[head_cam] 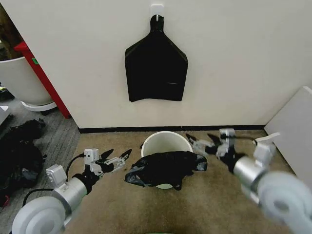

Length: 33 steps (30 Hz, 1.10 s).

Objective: Place the garbage bag over the trash bin.

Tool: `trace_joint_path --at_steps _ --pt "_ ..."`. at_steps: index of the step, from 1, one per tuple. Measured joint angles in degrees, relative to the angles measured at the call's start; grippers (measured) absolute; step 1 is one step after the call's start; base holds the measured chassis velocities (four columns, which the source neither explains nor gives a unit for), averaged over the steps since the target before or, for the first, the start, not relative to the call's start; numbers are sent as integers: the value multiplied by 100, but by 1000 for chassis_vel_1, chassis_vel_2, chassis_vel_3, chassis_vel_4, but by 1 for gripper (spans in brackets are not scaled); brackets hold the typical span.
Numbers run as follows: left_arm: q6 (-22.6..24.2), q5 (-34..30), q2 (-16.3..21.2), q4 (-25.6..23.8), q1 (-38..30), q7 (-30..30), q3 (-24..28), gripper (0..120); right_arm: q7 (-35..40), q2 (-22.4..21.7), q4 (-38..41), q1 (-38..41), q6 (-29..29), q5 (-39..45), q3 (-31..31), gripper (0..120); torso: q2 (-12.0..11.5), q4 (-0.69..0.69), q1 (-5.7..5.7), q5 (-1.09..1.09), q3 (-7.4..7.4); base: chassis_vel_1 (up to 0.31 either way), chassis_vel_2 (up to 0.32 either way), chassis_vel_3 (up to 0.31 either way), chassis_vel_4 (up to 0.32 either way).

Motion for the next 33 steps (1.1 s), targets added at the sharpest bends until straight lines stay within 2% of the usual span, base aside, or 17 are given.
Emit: trace_joint_path --at_steps 2,3,5,8,11,12,16,17,23,24,28,33 --pt "171 439 -81 -151 62 -8 -48 100 -636 -171 -538 528 -207 -123 -303 100 0 -2 0 0 0 0 0 0 0" --pt "171 439 -81 -151 62 -8 -48 100 -636 -171 -538 528 -207 -123 -303 100 0 -2 0 0 0 0 0 0 0" --pt "295 808 -151 -258 135 -2 -59 100 -1016 -282 -949 1056 -265 -250 -786 100 0 -3 0 0 0 0 0 0 0" --pt "413 1450 -336 -407 308 45 -54 100 -1569 -347 -1553 2048 -313 -559 -1684 100 0 -2 0 1 0 0 0 0 0" --pt "210 2081 -609 -412 515 192 -48 100 -2110 -269 -2248 3032 -312 -931 -2747 100 0 -1 0 1 0 0 0 0 0" --pt "210 2081 -609 -412 515 192 -48 100 -2110 -269 -2248 3032 -312 -931 -2747 100 0 -1 0 1 0 0 0 0 0" --pt "-6 2415 -974 -406 814 325 -181 100 -2527 -27 -2986 4286 -320 -1219 -3971 100 0 0 0 -1 0 0 0 0 0" --pt "-6 2415 -974 -406 814 325 -181 100 -2527 -27 -2986 4286 -320 -1219 -3971 100 0 0 0 -1 0 0 0 0 0" --pt "-162 2565 -1286 -409 970 460 -309 100 -2512 476 -3853 5648 -684 -1185 -5766 100 0 0 0 -1 0 0 0 0 0" --pt "-162 2565 -1286 -409 970 460 -309 100 -2512 476 -3853 5648 -684 -1185 -5766 100 0 0 0 -1 0 0 0 0 0" --pt "-197 2549 -1387 -410 981 476 -383 100 -2482 710 -4343 6222 -755 -1206 -6651 100 0 -2 0 -2 0 0 0 0 0" --pt "-262 2524 -1457 -422 998 530 -479 100 -2409 908 -4547 6508 -756 -1135 -7050 100 0 -1 0 -2 -1 0 0 0 0"
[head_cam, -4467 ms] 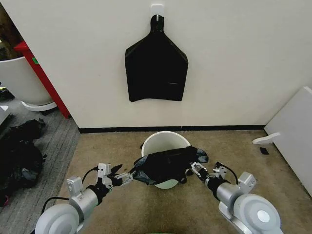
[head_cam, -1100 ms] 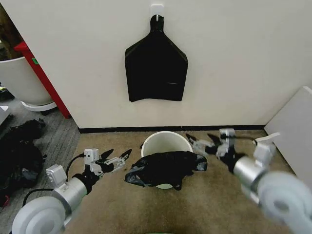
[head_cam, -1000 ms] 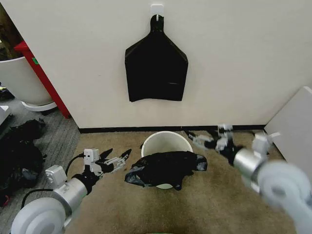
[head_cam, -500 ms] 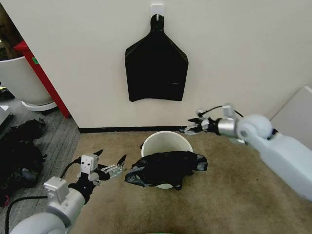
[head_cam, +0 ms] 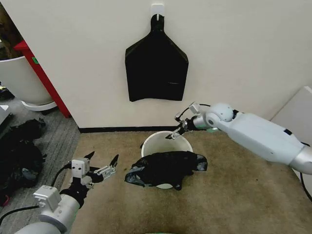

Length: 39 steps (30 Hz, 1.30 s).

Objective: Place the garbage bag over the trash bin.

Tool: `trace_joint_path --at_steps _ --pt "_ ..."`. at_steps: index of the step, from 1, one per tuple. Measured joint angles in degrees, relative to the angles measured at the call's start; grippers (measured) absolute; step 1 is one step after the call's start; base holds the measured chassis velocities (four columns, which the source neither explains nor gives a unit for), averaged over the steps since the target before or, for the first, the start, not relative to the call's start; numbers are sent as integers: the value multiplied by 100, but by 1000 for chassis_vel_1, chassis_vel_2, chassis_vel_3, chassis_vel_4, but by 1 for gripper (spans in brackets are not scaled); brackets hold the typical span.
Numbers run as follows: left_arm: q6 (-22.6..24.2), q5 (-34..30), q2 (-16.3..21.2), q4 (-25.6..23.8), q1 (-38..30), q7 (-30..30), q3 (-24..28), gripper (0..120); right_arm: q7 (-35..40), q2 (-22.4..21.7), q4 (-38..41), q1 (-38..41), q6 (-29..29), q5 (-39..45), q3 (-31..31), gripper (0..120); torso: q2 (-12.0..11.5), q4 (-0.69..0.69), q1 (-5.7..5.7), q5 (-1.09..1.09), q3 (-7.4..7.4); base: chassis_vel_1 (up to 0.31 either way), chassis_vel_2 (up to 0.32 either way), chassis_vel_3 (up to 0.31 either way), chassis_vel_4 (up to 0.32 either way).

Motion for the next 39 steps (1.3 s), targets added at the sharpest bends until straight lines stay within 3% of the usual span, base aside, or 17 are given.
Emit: trace_joint_path --at_steps 8,17,22,27,39 --pt "-62 -19 -34 0 -51 89 -14 100 26 407 -425 371 2 102 -467 99 0 0 0 -1 0 0 0 0 0" --pt "-83 -42 -34 0 -45 126 -87 100 0 526 -632 472 5 165 -678 97 0 0 0 0 0 0 0 0 0" --pt "-150 -91 -19 2 -71 157 -120 100 -27 520 -687 532 8 258 -1032 77 0 -1 0 0 0 0 0 0 0" --pt "-180 -96 -12 4 -108 183 -96 100 -49 616 -878 540 11 245 -1074 71 0 0 0 0 0 0 0 0 0" --pt "-373 -105 45 82 -131 190 -97 100 90 650 -911 442 21 291 -1110 25 0 -1 0 0 -1 0 0 0 0"
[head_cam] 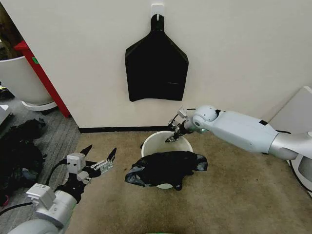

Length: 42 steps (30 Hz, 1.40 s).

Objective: Place the garbage bag over the trash bin.

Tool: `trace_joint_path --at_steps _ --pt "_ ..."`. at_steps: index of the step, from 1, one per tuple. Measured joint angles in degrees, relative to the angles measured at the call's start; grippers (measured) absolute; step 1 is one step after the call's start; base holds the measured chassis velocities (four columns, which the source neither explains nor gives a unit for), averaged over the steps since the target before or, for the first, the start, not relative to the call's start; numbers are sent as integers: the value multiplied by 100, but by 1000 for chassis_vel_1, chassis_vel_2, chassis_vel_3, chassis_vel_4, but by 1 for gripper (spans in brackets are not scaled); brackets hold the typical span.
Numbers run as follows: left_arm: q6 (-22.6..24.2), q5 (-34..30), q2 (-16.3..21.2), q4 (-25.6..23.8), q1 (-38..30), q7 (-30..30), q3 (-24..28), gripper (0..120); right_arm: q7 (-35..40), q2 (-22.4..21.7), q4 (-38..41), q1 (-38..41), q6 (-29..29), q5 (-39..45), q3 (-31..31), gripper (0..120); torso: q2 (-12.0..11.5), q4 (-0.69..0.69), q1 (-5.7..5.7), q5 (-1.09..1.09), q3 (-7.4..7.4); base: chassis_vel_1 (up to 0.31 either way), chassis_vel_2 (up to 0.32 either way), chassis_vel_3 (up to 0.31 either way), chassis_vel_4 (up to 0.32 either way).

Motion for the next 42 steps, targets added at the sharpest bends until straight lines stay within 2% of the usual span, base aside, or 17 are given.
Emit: trace_joint_path --at_steps 1,7,16,24,27,30,31,37,38,42 --pt "0 0 0 0 0 0 0 100 0 0 0 0 0 0 0 25 0 0 0 0 0 0 0 0 0" --pt "-53 4 -6 10 23 11 -8 100 138 -30 39 -52 0 108 41 2 0 0 0 0 0 0 0 0 0" --pt "-76 -3 1 6 24 13 -4 100 691 -137 223 -192 -9 536 208 0 0 0 0 1 1 0 0 0 0" --pt "-78 -8 -11 -19 29 11 26 100 1723 -415 629 -406 -8 1414 694 0 0 1 0 3 2 0 0 0 0" --pt "-84 -10 -21 -44 35 4 58 100 2375 -617 976 -488 -9 2017 875 0 0 1 0 1 1 0 0 0 0" --pt "-96 -23 -41 -64 34 -32 79 100 3361 -831 1444 -651 -9 2736 1139 0 0 0 0 2 0 0 0 0 0" --pt "-96 -23 -41 -64 34 -32 79 100 3361 -831 1444 -651 -9 2736 1139 0 0 0 0 2 0 0 0 0 0" --pt "-118 -152 -23 -50 -31 -188 84 100 6077 -1013 2264 -1398 -7 4416 2135 0 0 0 0 3 0 0 0 0 0" --pt "-118 -152 -23 -50 -31 -188 84 100 6077 -1013 2264 -1398 -7 4416 2135 0 0 0 0 3 0 0 0 0 0" --pt "-122 -283 24 55 -172 -391 143 100 8084 -916 2887 -1948 150 5595 3128 0 0 0 0 1 0 0 0 0 0"
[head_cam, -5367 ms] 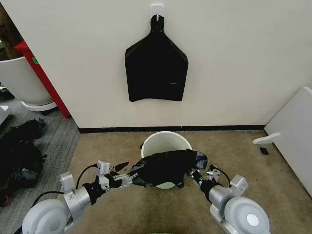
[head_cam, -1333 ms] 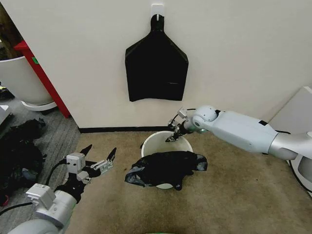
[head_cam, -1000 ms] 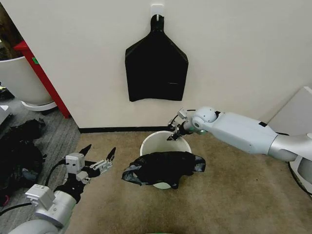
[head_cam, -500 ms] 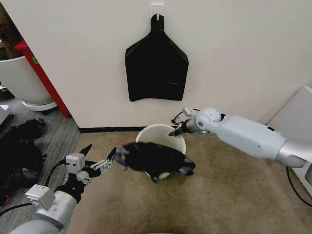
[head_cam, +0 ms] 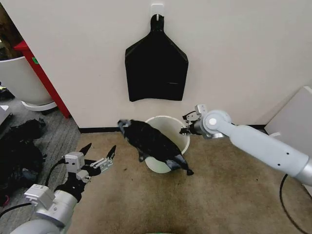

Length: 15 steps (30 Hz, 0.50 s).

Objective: Place the garbage bag over the trash bin.

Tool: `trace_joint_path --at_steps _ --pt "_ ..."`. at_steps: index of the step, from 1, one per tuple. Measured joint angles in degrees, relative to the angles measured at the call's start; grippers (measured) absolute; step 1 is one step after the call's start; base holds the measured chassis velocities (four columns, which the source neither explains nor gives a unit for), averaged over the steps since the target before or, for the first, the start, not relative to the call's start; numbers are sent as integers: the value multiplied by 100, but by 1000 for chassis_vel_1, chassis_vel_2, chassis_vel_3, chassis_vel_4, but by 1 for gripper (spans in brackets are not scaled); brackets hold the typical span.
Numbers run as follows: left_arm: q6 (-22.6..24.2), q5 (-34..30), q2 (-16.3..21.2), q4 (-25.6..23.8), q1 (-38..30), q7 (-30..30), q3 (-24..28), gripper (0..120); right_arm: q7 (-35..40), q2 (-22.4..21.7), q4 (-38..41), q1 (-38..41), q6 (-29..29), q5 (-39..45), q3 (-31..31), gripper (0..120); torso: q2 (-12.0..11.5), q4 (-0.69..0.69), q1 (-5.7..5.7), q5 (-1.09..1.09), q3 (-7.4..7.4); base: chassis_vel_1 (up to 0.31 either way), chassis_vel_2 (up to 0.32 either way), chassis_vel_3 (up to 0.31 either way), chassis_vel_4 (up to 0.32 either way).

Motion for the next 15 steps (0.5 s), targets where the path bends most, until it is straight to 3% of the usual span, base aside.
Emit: trace_joint_path --at_steps 8,15 --pt "-1 -64 194 184 -180 -36 83 100 1423 187 734 -1144 1145 119 1022 0 0 0 0 1 0 0 0 0 0" --pt "18 -94 343 348 -335 -46 234 100 1782 305 1044 -1902 1696 -419 1324 0 0 -1 0 0 0 0 0 0 0"
